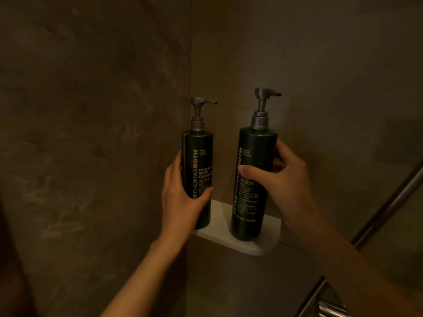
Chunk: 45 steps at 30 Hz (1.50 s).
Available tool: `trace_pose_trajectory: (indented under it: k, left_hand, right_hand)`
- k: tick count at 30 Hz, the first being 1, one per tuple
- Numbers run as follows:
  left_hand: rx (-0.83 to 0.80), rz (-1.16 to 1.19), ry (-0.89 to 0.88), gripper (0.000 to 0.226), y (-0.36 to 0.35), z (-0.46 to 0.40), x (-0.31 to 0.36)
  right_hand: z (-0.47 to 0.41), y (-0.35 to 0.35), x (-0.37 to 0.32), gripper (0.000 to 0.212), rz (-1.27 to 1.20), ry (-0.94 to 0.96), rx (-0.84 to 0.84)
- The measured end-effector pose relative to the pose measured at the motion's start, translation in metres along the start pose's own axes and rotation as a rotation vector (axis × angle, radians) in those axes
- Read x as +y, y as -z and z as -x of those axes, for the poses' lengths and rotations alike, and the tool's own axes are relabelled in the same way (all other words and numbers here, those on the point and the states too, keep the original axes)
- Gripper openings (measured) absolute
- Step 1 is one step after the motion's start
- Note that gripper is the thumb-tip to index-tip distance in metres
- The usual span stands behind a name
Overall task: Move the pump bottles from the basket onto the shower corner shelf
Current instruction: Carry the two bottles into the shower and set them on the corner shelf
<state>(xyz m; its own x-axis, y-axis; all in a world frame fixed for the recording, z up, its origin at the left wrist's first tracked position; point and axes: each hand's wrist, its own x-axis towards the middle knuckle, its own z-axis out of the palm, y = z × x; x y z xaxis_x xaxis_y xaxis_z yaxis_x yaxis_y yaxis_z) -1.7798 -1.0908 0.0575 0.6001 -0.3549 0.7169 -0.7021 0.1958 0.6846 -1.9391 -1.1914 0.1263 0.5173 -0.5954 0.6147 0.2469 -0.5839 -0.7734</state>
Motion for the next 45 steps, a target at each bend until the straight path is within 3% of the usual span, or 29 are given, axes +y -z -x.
trace_pose_trajectory:
  k: [5, 17, 33, 41, 45]
  left_hand:
    - [0.03, -0.037, 0.009, 0.092, -0.001, 0.011, -0.01]
    - [0.018, -0.061, 0.048, 0.086, 0.007, 0.024, -0.02]
    - [0.086, -0.157, 0.085, 0.079, -0.001, 0.015, -0.02]
    - [0.079, -0.218, 0.091, 0.072, 0.009, 0.038, -0.008]
    - [0.059, -0.41, 0.041, 0.063, 0.023, 0.076, 0.008]
  right_hand:
    - [-0.003, -0.017, 0.013, 0.069, 0.036, -0.04, 0.064]
    - [0.015, -0.029, 0.046, 0.079, 0.052, -0.097, 0.065]
    - [0.006, -0.061, 0.078, 0.072, 0.161, -0.093, 0.204]
    - [0.022, -0.049, 0.074, 0.067, 0.109, -0.12, 0.129]
    - [0.058, -0.03, 0.066, 0.056, 0.299, -0.008, 0.088]
